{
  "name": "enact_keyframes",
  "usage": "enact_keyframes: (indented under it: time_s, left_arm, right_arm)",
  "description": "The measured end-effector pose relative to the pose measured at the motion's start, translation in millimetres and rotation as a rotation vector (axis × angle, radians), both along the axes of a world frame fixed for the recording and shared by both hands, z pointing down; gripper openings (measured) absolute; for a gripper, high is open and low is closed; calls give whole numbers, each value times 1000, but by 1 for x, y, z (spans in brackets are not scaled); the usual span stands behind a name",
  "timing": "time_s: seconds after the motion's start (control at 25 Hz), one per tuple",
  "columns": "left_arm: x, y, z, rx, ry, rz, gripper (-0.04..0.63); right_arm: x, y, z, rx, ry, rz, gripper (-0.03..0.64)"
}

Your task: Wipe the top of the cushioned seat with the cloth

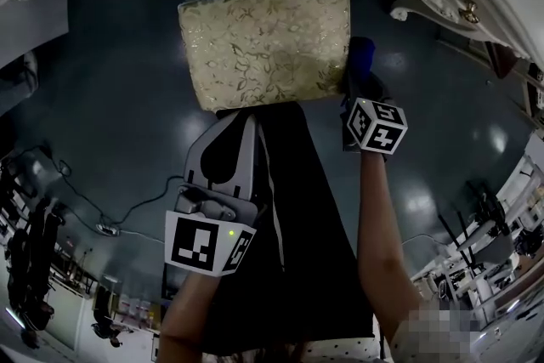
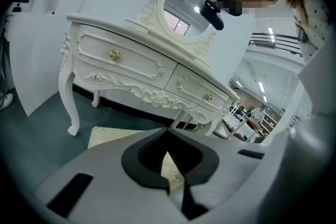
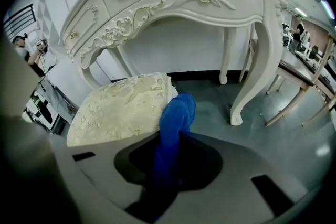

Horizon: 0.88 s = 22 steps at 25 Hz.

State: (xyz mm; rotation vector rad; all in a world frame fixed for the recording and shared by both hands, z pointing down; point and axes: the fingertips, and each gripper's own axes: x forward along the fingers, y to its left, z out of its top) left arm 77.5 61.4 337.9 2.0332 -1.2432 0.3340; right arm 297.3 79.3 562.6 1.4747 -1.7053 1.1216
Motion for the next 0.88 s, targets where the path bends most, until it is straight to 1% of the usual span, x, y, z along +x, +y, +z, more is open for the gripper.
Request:
enact_keyframes:
  time_s: [0.12,0.36,0.52,0.88]
  left_arm:
    - [-1,8,2,-14,4,6,-5]
    - [-18,12,-3,-5,7,-26,-5]
    - [-24,15,-5,-1,19,-32,-5]
    - [-41,20,-11,14,32,-50,-5]
  right_arm:
    - [-5,-1,-5,13,4,-24,86]
    - [-13,0,-13,22,51,-43,86]
    - [-22,2,-19,31,51,-34,86]
    - [-53,8,-29,59,66,-50,86]
